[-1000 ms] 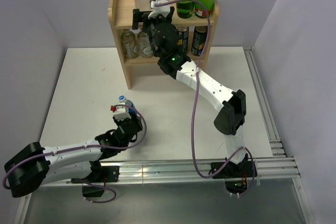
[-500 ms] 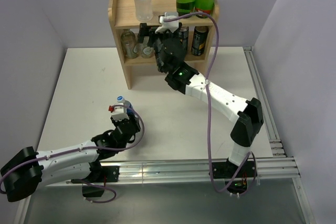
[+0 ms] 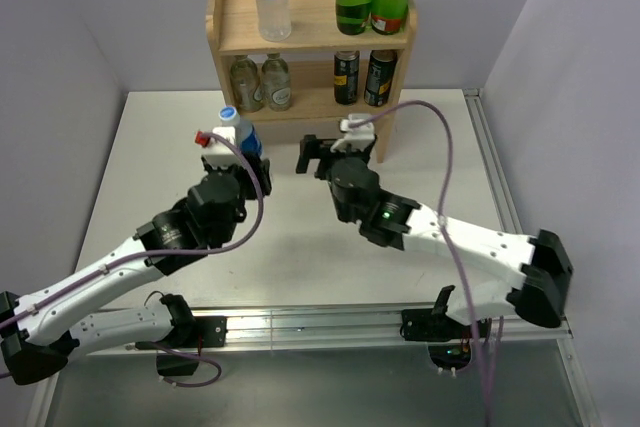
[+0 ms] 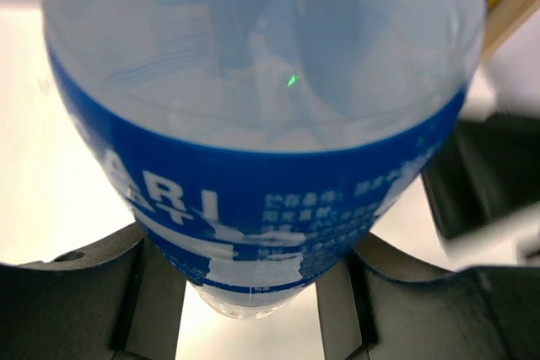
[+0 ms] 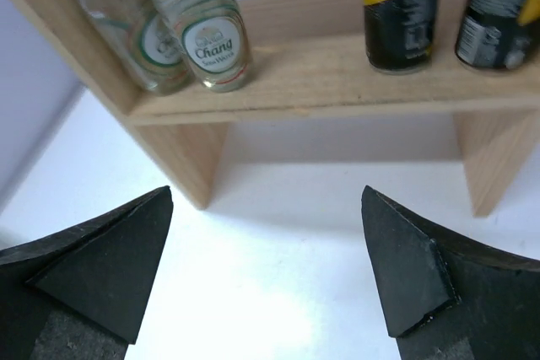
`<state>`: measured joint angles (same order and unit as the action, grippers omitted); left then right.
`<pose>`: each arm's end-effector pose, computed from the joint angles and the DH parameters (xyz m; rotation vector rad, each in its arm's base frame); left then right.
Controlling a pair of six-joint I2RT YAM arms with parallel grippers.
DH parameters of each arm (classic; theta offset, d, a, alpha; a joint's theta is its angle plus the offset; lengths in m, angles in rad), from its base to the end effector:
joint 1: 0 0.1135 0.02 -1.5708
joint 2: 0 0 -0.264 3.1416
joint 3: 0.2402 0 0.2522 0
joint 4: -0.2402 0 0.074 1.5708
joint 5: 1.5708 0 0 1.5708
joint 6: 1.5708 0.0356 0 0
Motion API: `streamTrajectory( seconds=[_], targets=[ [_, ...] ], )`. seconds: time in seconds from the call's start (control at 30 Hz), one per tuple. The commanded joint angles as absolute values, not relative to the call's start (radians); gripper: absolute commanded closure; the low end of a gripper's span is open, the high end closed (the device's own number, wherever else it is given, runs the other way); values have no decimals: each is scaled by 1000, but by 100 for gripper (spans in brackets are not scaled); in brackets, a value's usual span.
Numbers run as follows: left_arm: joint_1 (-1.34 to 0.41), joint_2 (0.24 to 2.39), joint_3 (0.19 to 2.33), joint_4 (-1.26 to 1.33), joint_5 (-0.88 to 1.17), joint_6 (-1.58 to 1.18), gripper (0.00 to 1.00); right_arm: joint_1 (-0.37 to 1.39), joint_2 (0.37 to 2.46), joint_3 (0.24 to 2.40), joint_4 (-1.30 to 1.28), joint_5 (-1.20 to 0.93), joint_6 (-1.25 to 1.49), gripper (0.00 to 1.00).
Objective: Place and organize the beverage onto the shelf
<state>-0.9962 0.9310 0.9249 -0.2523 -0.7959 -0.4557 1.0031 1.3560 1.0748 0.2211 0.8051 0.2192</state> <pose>0.1319 -0.1569 0.3585 -0.0754 1.7605 -0.3299 0.1906 0.2511 0.3552 -0.0172 1.6199 0.2881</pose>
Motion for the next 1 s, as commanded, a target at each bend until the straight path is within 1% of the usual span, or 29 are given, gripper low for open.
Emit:
streamTrajectory(
  seconds=[0.0, 0.07, 0.2, 0.37, 0.47, 0.7, 0.8, 0.97],
  targets=[
    [-985, 981, 1118, -182, -862, -258, 100, 1061, 1173, 975, 195, 919, 386, 0],
    [-967, 1024, 1247, -212, -850, -204, 100, 1092, 1119, 916, 145, 965, 426, 0],
    [-904, 1155, 1469, -222, -795, -115, 100, 1140, 965, 763, 9, 992, 616, 0],
    [-810, 1314, 1687, -250, -713, -20, 100, 1196, 827, 619, -162, 999, 788, 2],
    [-770, 1403, 1880, -279, -687, 38, 100, 1229, 772, 559, -242, 1005, 866, 2],
    [-706, 1571, 2230, -371, -638, 72, 100, 1273, 713, 479, -285, 1009, 927, 4],
    [-696, 1618, 2325, -383, -649, 90, 100, 1281, 716, 471, -293, 1015, 931, 4],
    [-672, 1647, 2367, -362, -647, 104, 100, 1289, 712, 454, -281, 1012, 928, 4]
  ],
)
